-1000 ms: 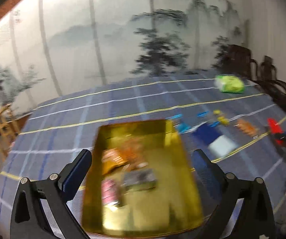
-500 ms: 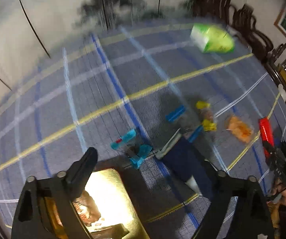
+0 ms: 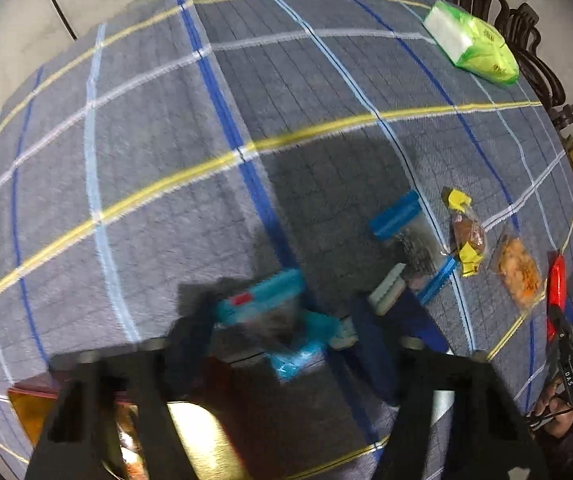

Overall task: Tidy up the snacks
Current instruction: 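Grasp the clear blue-capped candy pack with the left gripper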

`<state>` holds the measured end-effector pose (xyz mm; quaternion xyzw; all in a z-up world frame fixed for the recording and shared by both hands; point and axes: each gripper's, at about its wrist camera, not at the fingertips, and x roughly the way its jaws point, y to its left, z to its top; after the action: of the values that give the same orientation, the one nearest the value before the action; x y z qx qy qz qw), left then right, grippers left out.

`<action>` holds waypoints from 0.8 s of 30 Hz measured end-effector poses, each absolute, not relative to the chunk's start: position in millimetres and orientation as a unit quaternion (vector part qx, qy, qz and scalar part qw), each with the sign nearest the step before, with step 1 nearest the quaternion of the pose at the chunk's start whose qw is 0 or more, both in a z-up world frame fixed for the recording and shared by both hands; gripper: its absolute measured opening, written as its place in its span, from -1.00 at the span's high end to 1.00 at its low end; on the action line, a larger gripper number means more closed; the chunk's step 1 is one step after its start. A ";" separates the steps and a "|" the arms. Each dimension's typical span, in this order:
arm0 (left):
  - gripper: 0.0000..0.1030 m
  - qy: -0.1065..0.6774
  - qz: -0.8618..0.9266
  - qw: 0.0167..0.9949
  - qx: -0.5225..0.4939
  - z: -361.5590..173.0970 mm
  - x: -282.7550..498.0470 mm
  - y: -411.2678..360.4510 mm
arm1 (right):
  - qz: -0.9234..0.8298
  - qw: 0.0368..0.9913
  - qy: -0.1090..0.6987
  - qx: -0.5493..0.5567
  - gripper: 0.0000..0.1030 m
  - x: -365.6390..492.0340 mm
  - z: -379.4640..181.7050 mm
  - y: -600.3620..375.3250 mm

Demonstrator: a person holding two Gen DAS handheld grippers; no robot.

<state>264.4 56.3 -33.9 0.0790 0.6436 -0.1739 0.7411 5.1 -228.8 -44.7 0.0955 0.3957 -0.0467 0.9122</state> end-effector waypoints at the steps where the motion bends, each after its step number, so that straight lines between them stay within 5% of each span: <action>1: 0.31 0.634 -0.168 0.749 0.091 -33.2 262.8 53.0 | -0.046 0.912 0.395 0.099 0.12 5.0 -44.6 -229.2; 7: 0.33 0.599 -0.147 0.780 0.105 -25.8 247.3 37.2 | -0.044 0.912 0.394 0.102 0.12 5.2 -45.1 -231.2; 14: 0.33 0.531 -0.171 0.830 0.008 36.0 192.7 55.2 | -0.048 0.912 0.396 0.098 0.12 5.7 -44.9 -230.3; 24: 0.33 0.488 -0.127 0.860 -0.077 75.8 75.4 136.5 | -0.061 0.910 0.400 0.087 0.12 7.7 -45.1 -227.4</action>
<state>75.4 136.5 75.8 -0.0766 0.4879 -0.1272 0.8602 7.7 -227.4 -45.1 0.0875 0.4000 -0.0615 0.9103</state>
